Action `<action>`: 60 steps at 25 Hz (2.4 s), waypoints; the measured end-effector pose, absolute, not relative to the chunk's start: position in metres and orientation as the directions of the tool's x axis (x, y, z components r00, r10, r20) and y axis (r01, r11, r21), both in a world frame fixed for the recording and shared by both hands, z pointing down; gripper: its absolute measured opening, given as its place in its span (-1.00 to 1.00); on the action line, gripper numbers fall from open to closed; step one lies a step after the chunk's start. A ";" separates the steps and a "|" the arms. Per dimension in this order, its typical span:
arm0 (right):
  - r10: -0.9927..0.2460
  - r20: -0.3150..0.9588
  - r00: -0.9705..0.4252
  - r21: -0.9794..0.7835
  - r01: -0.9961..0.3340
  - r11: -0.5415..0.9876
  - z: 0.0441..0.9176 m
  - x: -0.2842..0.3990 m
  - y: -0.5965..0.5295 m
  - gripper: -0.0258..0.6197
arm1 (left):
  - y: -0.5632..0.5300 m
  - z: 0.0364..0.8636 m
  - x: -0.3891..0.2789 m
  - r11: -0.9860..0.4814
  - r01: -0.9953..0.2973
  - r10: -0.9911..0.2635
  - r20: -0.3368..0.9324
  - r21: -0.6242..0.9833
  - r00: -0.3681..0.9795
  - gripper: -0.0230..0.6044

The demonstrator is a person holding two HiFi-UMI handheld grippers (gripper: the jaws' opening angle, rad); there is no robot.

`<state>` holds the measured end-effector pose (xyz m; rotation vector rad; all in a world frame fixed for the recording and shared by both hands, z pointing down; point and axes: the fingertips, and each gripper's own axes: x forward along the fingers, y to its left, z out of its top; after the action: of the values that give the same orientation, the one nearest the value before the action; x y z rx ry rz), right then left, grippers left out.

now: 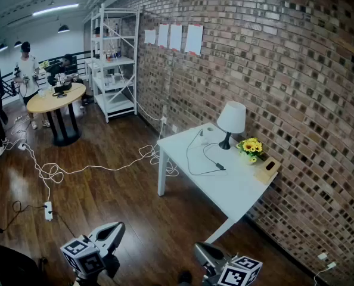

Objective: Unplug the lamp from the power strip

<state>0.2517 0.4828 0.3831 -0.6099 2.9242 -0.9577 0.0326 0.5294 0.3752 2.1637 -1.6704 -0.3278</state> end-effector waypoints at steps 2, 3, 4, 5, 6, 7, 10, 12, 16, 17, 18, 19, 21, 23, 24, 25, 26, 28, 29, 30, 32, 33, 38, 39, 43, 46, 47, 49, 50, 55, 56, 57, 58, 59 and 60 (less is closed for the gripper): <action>-0.362 0.117 -0.925 -0.567 -0.361 0.740 0.382 0.245 0.484 -0.93 | 0.532 0.380 0.033 -0.218 -0.881 -0.958 0.079 0.419 0.275 -0.85; -0.358 0.119 -0.926 -0.566 -0.360 0.742 0.381 0.242 0.483 -0.93 | 0.533 0.381 0.033 -0.219 -0.887 -0.956 0.090 0.407 0.278 -0.85; -0.353 0.122 -0.928 -0.566 -0.357 0.743 0.381 0.239 0.482 -0.93 | 0.533 0.382 0.033 -0.220 -0.893 -0.956 0.097 0.394 0.278 -0.85; -0.345 0.127 -0.930 -0.567 -0.353 0.744 0.382 0.236 0.479 -0.93 | 0.531 0.382 0.034 -0.219 -0.898 -0.956 0.099 0.382 0.276 -0.85; -0.335 0.134 -0.933 -0.571 -0.349 0.743 0.384 0.235 0.475 -0.93 | 0.530 0.382 0.034 -0.217 -0.902 -0.957 0.099 0.374 0.272 -0.85; -0.324 0.140 -0.936 -0.576 -0.343 0.742 0.388 0.233 0.471 -0.93 | 0.528 0.383 0.035 -0.212 -0.905 -0.959 0.102 0.368 0.266 -0.85; -0.286 0.143 -0.948 -0.600 -0.313 0.736 0.400 0.223 0.461 -0.93 | 0.524 0.392 0.030 -0.176 -0.919 -0.959 0.150 0.354 0.241 -0.85; -0.263 0.135 -0.955 -0.602 -0.290 0.744 0.402 0.214 0.452 -0.93 | 0.519 0.399 0.026 -0.155 -0.921 -0.954 0.188 0.358 0.233 -0.85; -0.231 0.131 -0.964 -0.550 -0.265 0.792 0.398 0.204 0.425 -0.93 | 0.494 0.402 0.018 -0.110 -0.927 -0.960 0.205 0.358 0.193 -0.85; -0.224 0.135 -0.965 -0.535 -0.261 0.804 0.399 0.204 0.418 -0.93 | 0.485 0.399 0.018 -0.101 -0.931 -0.962 0.203 0.351 0.181 -0.85; -0.215 0.141 -0.966 -0.523 -0.257 0.813 0.400 0.204 0.411 -0.93 | 0.477 0.396 0.019 -0.095 -0.935 -0.964 0.202 0.341 0.172 -0.85; -0.206 0.146 -0.968 -0.517 -0.252 0.818 0.402 0.205 0.404 -0.93 | 0.469 0.393 0.021 -0.090 -0.940 -0.966 0.202 0.330 0.163 -0.85; -0.188 0.147 -0.971 -0.520 -0.238 0.821 0.404 0.207 0.389 -0.93 | 0.455 0.391 0.022 -0.073 -0.950 -0.968 0.209 0.305 0.141 -0.85; -0.172 0.140 -0.975 -0.526 -0.220 0.821 0.405 0.208 0.373 -0.93 | 0.445 0.394 0.017 -0.046 -0.960 -0.970 0.219 0.275 0.109 -0.85; -0.163 0.137 -0.977 -0.528 -0.211 0.823 0.406 0.209 0.365 -0.93 | 0.441 0.396 0.017 -0.034 -0.963 -0.970 0.224 0.267 0.096 -0.85; -0.155 0.133 -0.979 -0.530 -0.202 0.823 0.408 0.210 0.357 -0.93 | 0.436 0.394 0.020 -0.027 -0.963 -0.969 0.228 0.267 0.090 -0.85; -0.146 0.129 -0.981 -0.535 -0.193 0.823 0.409 0.211 0.350 -0.93 | 0.431 0.392 0.024 -0.022 -0.962 -0.968 0.234 0.272 0.088 -0.85; -0.127 0.118 -0.985 -0.550 -0.171 0.817 0.414 0.210 0.339 -0.93 | 0.424 0.391 0.031 -0.006 -0.962 -0.966 0.248 0.274 0.077 -0.85; -0.113 0.111 -0.987 -0.557 -0.157 0.816 0.415 0.209 0.335 -0.93 | 0.422 0.392 0.032 0.008 -0.962 -0.965 0.254 0.273 0.064 -0.85; -0.095 0.106 -0.990 -0.560 -0.139 0.817 0.416 0.207 0.332 -0.93 | 0.420 0.393 0.031 0.025 -0.962 -0.965 0.257 0.273 0.048 -0.85; -0.049 0.101 -0.994 -0.553 -0.097 0.828 0.415 0.200 0.328 -0.93 | 0.416 0.394 0.027 0.060 -0.963 -0.965 0.261 0.262 0.011 -0.85; -0.023 0.102 -0.995 -0.543 -0.075 0.837 0.413 0.195 0.326 -0.93 | 0.413 0.393 0.025 0.072 -0.964 -0.965 0.262 0.254 -0.003 -0.85; 0.073 0.108 -0.992 -0.528 0.005 0.849 0.416 0.181 0.321 -0.93 | 0.399 0.390 0.029 0.109 -0.964 -0.960 0.275 0.241 -0.040 -0.85; 0.081 0.109 -0.991 -0.533 0.011 0.846 0.417 0.179 0.320 -0.93 | 0.399 0.393 0.028 0.112 -0.967 -0.958 0.283 0.229 -0.044 -0.85; 0.095 0.114 -0.989 -0.540 0.019 0.842 0.421 0.171 0.317 -0.93 | 0.396 0.392 0.024 0.120 -0.962 -0.958 0.281 0.244 -0.048 -0.85; 0.106 0.122 -0.987 -0.533 0.025 0.846 0.421 0.162 0.318 -0.93 | 0.393 0.395 0.015 0.127 -0.957 -0.960 0.273 0.260 -0.053 -0.85; 0.108 0.124 -0.986 -0.528 0.026 0.849 0.420 0.158 0.319 -0.93 | 0.391 0.396 0.011 0.127 -0.954 -0.962 0.268 0.270 -0.052 -0.85; 0.095 0.127 -0.987 -0.511 0.017 0.859 0.418 0.148 0.318 -0.93 | 0.385 0.398 0.001 0.112 -0.953 -0.967 0.252 0.283 -0.039 -0.85; 0.082 0.129 -0.988 -0.500 0.006 0.866 0.418 0.142 0.316 -0.93 | 0.382 0.402 -0.006 0.099 -0.957 -0.968 0.249 0.272 -0.030 -0.85; 0.068 0.167 -0.984 -0.457 -0.016 0.889 0.411 0.111 0.316 -0.93 | 0.365 0.411 -0.042 0.028 -0.967 -0.980 0.196 0.253 0.023 -0.85; 0.076 0.174 -0.982 -0.454 -0.011 0.891 0.410 0.103 0.318 -0.93 | 0.363 0.410 -0.051 0.022 -0.967 -0.980 0.195 0.253 0.029 -0.85; 0.078 0.179 -0.981 -0.452 -0.012 0.892 0.409 0.095 0.320 -0.93 | 0.362 0.409 -0.059 0.017 -0.966 -0.979 0.199 0.257 0.036 -0.85; 0.075 0.182 -0.980 -0.451 -0.016 0.893 0.409 0.086 0.321 -0.93 | 0.360 0.406 -0.065 0.011 -0.964 -0.978 0.204 0.267 0.045 -0.85; 0.070 0.184 -0.980 -0.450 -0.021 0.893 0.409 0.077 0.322 -0.93 | 0.359 0.404 -0.071 0.002 -0.959 -0.977 0.206 0.282 0.058 -0.85; 0.068 0.185 -0.980 -0.450 -0.023 0.893 0.408 0.068 0.323 -0.93 | 0.358 0.402 -0.077 -0.007 -0.956 -0.976 0.204 0.294 0.070 -0.85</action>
<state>0.0679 0.3231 0.4081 0.0386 3.2475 -0.7755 -0.0774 0.3584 0.4022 2.0040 -1.9256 -0.0807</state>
